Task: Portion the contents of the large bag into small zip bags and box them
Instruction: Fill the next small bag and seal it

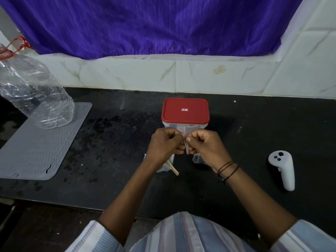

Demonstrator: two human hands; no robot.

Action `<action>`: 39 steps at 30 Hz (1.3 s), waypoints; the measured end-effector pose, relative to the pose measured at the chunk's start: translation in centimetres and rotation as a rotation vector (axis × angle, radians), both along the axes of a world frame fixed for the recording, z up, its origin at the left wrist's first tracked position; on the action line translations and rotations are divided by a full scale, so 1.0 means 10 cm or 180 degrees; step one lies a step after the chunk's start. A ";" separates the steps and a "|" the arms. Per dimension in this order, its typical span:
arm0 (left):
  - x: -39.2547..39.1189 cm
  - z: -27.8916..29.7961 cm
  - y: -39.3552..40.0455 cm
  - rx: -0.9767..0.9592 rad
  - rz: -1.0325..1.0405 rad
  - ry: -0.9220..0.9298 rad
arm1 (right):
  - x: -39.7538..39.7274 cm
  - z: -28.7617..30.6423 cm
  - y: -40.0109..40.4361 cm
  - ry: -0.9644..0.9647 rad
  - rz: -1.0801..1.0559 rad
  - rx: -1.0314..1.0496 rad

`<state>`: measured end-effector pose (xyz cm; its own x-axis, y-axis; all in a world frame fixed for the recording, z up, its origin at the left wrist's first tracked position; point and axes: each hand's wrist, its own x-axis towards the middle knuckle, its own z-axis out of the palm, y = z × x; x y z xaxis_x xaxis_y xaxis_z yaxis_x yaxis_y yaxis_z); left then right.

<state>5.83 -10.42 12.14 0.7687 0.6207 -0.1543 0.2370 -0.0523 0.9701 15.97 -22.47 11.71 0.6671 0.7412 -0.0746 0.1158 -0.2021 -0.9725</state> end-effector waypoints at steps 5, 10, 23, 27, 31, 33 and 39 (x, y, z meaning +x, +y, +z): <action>0.02 0.01 -0.02 0.1154 0.0242 0.0386 | -0.06 -0.01 0.04 -0.1148 -0.0327 -0.0373; 0.01 0.05 0.02 0.2641 0.0267 0.0676 | -0.15 0.10 0.05 -0.2696 0.0222 -0.1064; -0.04 0.02 0.18 0.3518 -0.0856 0.0810 | -0.11 0.32 0.19 -0.1876 0.1257 -0.2522; -0.11 -0.02 0.17 0.3160 -0.0762 0.0408 | -0.08 0.31 0.20 -0.1831 0.1322 -0.2347; -0.26 -0.09 0.28 0.2705 -0.0952 -0.0232 | -0.03 0.28 0.17 -0.1746 0.0792 -0.1504; -0.34 -0.15 0.33 0.2493 -0.1085 -0.0047 | -0.02 0.25 0.21 -0.1650 0.0674 -0.1139; -0.34 -0.29 0.22 0.2636 -0.0760 0.0038 | -0.12 0.25 0.33 -0.1083 0.1394 -0.0851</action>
